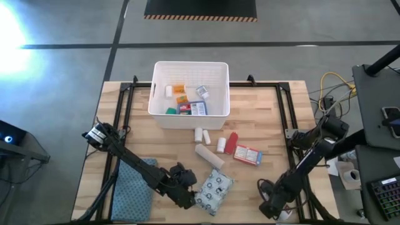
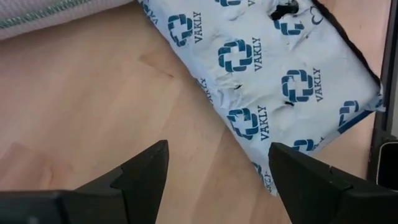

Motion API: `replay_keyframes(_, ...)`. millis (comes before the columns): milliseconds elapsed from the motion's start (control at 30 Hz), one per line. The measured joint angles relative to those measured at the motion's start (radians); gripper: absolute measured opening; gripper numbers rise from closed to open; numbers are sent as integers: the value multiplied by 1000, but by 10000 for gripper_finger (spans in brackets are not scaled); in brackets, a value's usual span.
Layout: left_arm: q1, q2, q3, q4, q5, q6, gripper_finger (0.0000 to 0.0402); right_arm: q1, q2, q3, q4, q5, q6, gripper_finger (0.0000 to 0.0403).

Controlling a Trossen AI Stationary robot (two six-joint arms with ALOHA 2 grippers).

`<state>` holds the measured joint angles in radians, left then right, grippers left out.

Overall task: Pick & place medical supplies in basket/bin
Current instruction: Put the white purple pill bottle into the white bin

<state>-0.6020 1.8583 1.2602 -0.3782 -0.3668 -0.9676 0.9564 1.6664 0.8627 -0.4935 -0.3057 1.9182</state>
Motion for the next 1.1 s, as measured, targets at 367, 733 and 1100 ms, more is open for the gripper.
replay_keyframes(367,-56,-7,0,-76,0,-61,255,-88,-296,-1,2,452,-6,261)
replay_keyframes(733,-173,-30,0,-104,-119,-306,255,-477,-550,169,136,841,-655,262)
replay_keyframes(1100,-218,-47,0,-56,-424,-562,255,-1093,-366,556,49,587,-1110,263)
